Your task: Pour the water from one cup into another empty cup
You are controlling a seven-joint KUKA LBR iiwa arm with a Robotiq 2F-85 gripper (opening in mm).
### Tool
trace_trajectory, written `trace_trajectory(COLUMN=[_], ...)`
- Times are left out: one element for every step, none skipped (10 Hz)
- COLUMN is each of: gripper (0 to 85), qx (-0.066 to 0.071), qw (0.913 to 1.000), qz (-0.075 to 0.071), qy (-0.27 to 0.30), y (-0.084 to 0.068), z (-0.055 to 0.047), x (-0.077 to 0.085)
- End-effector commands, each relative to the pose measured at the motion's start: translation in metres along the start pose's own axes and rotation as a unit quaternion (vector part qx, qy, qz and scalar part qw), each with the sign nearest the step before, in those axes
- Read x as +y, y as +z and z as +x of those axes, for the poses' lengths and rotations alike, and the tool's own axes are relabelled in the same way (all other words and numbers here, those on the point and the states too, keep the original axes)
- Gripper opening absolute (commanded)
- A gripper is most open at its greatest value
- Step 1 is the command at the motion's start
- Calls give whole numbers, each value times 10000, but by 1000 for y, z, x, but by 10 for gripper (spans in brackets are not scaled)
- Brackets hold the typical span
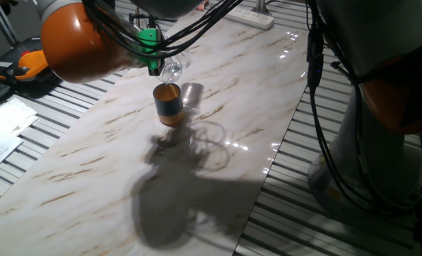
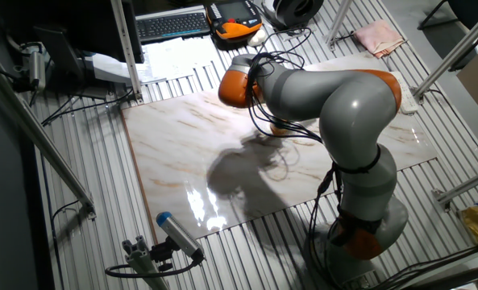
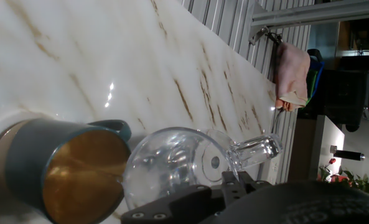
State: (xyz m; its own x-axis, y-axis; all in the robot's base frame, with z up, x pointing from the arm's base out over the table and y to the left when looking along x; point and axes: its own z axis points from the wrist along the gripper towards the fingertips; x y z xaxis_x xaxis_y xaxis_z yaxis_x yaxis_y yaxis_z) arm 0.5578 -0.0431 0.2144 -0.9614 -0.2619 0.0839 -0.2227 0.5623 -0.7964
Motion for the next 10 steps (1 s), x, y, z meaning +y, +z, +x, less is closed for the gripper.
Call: trace_trajectory(gripper=[0, 0, 0, 0, 0, 0, 0, 0, 0, 0], qx=[8, 14, 17, 21, 16, 11, 10, 16, 13, 13], qw=[10000, 10000, 10000, 10000, 10000, 9999, 9999, 9999, 9999, 9998], qz=[28, 59, 58, 81, 83, 92, 115, 146, 155, 170], qy=[2, -6, 4, -2, -22, -40, -52, -60, -69, -69], y=[-1, -2, -2, -2, -2, -2, -2, -2, -3, -3], z=[0, 0, 0, 0, 0, 0, 0, 0, 0, 0], x=[2, 3, 3, 3, 3, 3, 3, 3, 3, 3])
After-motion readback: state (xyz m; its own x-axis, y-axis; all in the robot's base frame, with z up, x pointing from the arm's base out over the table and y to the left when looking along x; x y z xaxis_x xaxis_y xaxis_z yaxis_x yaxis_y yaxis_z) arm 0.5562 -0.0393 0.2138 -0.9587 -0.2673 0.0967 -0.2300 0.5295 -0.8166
